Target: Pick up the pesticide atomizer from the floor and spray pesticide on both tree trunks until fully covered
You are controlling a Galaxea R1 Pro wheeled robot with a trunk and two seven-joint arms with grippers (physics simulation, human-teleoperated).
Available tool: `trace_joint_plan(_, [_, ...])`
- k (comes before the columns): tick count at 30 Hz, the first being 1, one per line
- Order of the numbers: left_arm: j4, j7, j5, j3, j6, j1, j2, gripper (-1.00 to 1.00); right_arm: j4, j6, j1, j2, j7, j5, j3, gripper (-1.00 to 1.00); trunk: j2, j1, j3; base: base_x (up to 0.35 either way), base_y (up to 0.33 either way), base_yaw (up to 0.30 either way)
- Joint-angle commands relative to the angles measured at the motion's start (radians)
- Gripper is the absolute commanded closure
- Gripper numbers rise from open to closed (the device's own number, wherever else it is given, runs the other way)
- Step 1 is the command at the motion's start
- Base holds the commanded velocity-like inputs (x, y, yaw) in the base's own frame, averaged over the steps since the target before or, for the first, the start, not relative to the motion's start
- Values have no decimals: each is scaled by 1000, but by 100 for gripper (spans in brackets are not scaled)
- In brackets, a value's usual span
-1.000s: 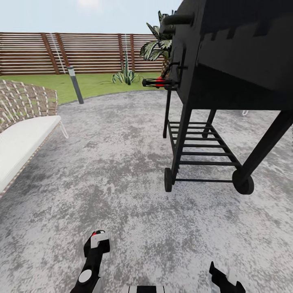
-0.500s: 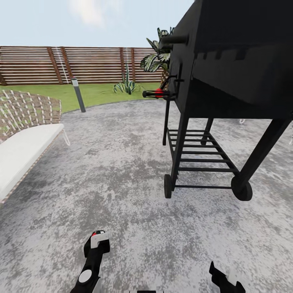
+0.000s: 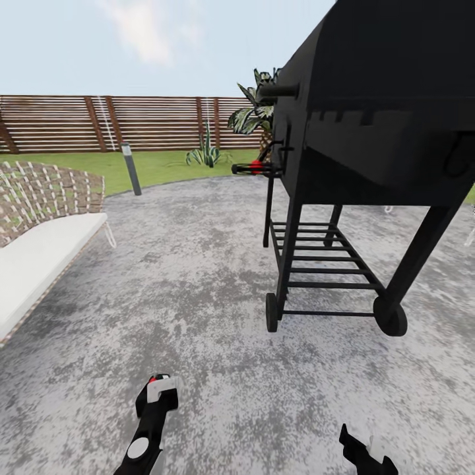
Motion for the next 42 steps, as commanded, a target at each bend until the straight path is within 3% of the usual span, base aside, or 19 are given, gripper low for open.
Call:
trace_joint_plan(1, [0,6,5,-4,-4,-1,1,100,0,-4,0,1,3,-10,-1,-100,0,-1,3,0,0,0])
trace_joint_plan(42, [8,6,1,-5,-1,-1,-1,100,1,-4,0,1,2,-10,-1,-100,10,-19,162,0,0,0])
